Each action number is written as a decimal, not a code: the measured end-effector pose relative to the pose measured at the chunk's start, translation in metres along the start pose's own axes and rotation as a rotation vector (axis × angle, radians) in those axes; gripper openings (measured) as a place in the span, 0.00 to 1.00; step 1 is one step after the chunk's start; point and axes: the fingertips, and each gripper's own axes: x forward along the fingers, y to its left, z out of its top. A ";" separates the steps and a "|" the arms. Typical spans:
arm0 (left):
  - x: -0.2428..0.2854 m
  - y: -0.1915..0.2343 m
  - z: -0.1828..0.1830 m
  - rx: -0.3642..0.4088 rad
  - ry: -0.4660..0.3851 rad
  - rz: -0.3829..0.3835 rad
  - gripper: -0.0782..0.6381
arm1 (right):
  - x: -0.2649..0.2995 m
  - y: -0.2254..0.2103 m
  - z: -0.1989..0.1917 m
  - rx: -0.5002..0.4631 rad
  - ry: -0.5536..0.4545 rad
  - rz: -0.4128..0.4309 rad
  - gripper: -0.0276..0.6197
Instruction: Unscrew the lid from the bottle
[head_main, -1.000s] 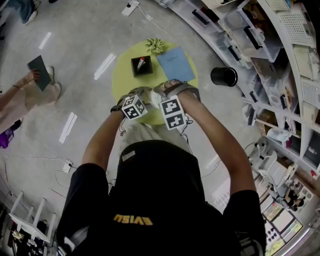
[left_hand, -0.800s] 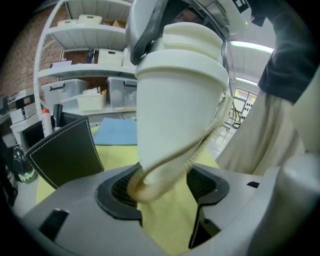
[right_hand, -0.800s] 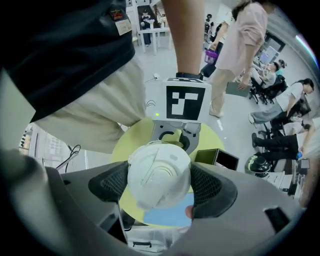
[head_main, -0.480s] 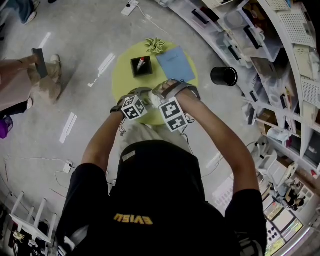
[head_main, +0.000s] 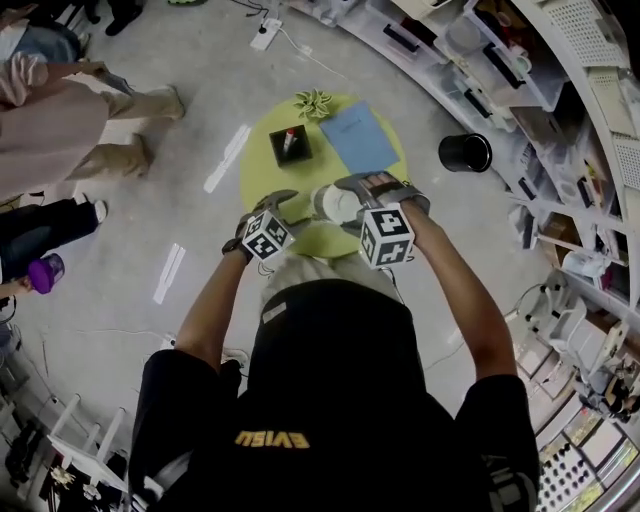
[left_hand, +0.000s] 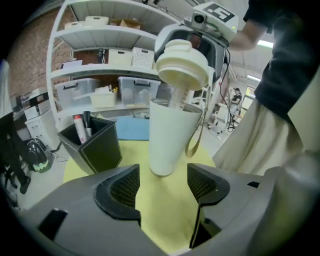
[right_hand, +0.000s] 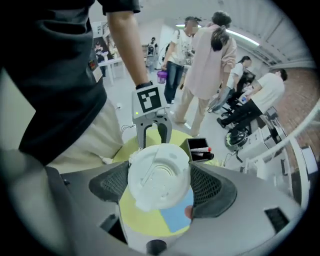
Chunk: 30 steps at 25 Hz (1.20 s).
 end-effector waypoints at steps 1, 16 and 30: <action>-0.010 -0.002 0.000 -0.024 -0.002 0.017 0.54 | -0.007 0.002 -0.002 0.048 -0.019 -0.023 0.64; -0.143 -0.011 0.104 -0.361 -0.324 0.460 0.41 | -0.060 0.015 -0.030 0.804 -0.429 -0.266 0.63; -0.156 -0.033 0.104 -0.553 -0.244 0.736 0.25 | -0.090 0.023 -0.065 1.149 -0.695 -0.233 0.63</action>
